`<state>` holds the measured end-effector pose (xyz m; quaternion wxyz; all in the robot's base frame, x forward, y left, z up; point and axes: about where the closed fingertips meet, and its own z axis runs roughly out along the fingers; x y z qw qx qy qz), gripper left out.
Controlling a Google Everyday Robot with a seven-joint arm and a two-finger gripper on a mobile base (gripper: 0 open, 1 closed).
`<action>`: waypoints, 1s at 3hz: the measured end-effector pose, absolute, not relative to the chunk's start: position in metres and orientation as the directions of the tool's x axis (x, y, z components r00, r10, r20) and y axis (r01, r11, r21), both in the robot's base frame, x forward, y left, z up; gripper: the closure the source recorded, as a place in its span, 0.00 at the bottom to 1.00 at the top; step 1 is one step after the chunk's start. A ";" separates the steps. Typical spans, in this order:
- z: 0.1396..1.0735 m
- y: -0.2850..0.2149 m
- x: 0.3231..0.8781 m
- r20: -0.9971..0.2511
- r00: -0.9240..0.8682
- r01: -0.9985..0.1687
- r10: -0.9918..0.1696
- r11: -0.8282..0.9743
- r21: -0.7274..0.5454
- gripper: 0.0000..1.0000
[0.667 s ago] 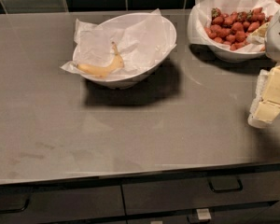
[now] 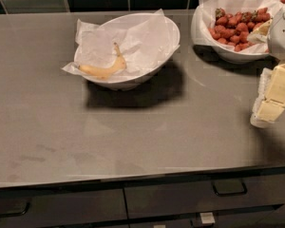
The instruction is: Pick banana from white bowl
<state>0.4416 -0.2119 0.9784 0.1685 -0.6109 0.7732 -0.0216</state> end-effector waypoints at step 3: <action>1.010 -0.119 0.528 -0.550 0.174 -0.972 -0.817 -0.053 -0.230 0.00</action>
Offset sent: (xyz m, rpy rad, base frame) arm 0.0919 0.0860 0.0431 0.4241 -0.0256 0.4532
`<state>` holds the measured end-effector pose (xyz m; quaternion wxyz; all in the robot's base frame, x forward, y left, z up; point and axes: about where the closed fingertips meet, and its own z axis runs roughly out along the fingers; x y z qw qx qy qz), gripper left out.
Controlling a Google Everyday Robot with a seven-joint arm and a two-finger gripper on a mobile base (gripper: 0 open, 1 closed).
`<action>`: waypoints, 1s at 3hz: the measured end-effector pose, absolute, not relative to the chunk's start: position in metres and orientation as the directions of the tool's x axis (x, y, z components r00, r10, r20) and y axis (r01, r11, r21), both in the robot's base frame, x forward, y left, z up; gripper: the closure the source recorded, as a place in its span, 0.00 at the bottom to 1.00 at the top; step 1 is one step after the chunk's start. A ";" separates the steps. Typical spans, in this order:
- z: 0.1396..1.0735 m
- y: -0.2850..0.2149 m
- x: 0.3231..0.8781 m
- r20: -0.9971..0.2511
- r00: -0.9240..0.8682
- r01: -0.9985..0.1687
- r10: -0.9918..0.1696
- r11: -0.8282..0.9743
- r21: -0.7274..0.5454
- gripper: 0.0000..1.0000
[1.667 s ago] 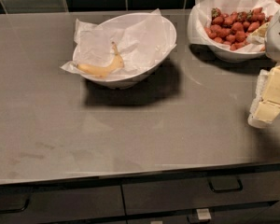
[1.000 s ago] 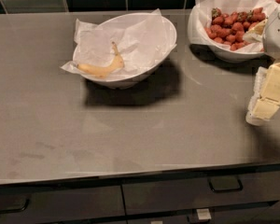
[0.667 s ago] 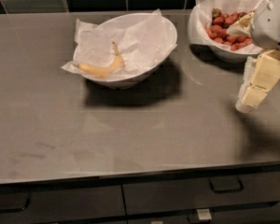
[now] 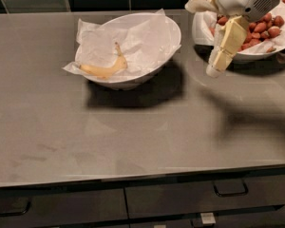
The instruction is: Pick banana from white bowl
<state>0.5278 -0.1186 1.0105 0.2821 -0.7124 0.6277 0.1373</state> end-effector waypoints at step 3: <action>1.009 -0.088 0.563 -0.594 0.226 -0.963 -0.772 -0.087 -0.254 0.00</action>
Offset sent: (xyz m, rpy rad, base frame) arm 0.0133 0.0028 -0.0044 0.0544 0.0156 -0.0215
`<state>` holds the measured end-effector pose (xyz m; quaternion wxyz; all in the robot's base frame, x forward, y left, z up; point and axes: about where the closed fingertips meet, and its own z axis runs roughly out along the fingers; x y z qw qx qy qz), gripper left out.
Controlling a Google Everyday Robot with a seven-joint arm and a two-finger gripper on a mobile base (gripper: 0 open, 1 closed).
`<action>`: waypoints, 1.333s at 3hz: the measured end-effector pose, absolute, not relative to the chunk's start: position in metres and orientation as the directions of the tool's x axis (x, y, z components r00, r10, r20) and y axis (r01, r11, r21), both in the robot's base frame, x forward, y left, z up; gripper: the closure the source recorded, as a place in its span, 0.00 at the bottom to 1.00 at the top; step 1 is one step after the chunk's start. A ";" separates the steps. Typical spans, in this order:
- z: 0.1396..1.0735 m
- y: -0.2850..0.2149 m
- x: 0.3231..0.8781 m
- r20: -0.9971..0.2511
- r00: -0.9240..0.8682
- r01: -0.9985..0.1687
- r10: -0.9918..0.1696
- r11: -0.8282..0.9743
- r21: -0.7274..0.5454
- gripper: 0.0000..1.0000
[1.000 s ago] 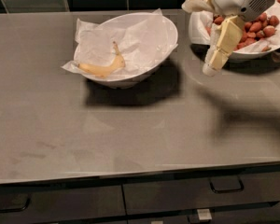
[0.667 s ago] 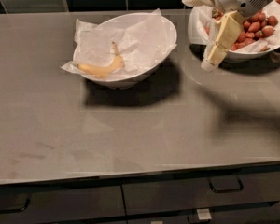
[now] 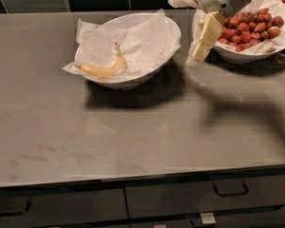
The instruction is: Pick banana from white bowl
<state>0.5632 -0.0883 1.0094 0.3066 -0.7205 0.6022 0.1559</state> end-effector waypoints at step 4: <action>0.998 -0.013 0.621 -0.640 0.327 -0.942 -0.695 -0.190 -0.275 0.00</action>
Offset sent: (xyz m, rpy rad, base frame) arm 0.0704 0.1001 -0.0086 0.0142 0.0258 0.2899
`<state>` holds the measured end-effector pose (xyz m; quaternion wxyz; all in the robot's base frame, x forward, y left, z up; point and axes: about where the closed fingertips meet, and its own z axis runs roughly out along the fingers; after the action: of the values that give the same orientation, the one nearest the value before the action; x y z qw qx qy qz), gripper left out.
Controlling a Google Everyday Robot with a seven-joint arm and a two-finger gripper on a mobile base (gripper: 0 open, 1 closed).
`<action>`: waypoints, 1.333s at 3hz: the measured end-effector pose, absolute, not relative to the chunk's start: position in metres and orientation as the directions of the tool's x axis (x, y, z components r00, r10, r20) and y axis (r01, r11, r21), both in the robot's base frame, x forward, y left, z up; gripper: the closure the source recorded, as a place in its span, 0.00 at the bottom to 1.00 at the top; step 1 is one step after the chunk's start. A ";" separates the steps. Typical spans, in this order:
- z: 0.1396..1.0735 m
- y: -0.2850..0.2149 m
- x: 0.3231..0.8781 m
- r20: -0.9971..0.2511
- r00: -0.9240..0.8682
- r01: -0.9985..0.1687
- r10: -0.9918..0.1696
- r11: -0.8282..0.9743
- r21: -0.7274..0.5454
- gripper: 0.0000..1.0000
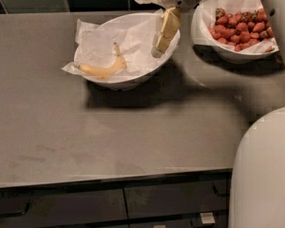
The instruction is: Pick banana from white bowl
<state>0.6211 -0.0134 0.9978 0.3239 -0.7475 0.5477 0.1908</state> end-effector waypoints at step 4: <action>0.980 0.017 0.671 -0.668 0.341 -0.938 -0.661 -0.191 -0.290 0.19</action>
Offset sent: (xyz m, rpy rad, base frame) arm 0.0514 0.0152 -0.0147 0.0049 0.0362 0.0426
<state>0.6715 0.0169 0.9797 0.3411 -0.7444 0.5370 0.2029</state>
